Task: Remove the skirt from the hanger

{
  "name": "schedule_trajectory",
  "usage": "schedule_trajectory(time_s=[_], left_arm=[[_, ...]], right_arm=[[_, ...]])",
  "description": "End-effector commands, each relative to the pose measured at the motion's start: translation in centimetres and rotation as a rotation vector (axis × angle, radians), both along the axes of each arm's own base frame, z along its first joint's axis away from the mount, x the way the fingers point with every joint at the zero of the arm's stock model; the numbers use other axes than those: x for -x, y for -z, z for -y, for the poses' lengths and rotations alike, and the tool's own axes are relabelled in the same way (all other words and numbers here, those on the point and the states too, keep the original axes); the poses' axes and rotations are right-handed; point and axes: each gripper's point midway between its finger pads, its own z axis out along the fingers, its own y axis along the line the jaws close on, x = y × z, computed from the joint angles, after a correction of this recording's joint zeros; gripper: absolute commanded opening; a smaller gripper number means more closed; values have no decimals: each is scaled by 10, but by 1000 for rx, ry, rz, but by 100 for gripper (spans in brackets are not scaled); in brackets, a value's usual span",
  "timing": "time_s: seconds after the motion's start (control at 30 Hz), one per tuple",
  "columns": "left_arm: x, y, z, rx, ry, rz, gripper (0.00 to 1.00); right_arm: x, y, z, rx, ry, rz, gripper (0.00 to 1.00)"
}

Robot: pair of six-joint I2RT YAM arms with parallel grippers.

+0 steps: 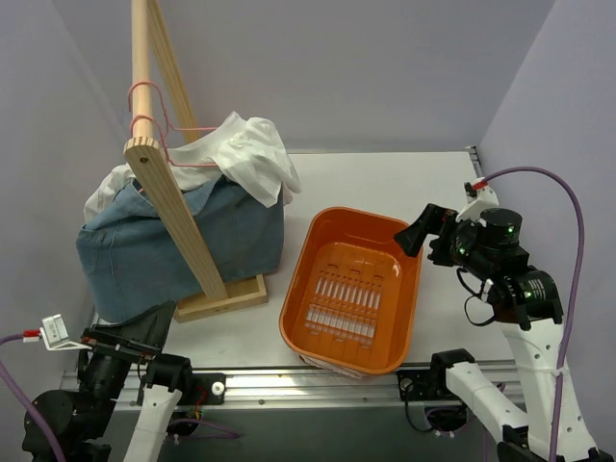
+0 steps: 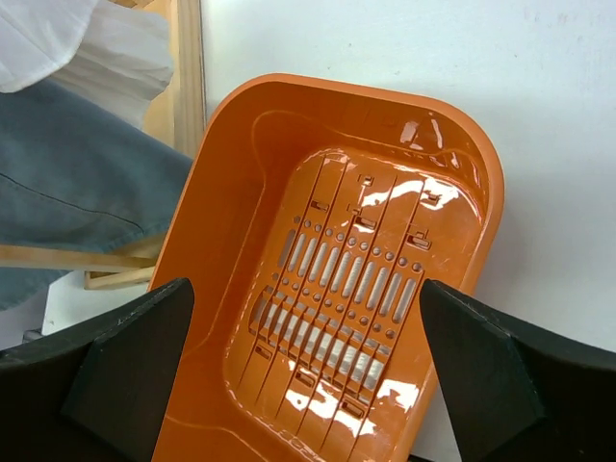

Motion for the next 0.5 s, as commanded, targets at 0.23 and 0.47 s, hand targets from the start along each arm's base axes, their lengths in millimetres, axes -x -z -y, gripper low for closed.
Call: schedule_trajectory(time_s=[0.23, 0.47], left_arm=[[7, 72, -21, -50, -77, -315, 94], [10, 72, -29, -160, -101, -346, 95]], right_arm=[[-33, -85, -43, -113, -225, 201, 100], [-70, -153, -126, -318, -356, 266, 100]])
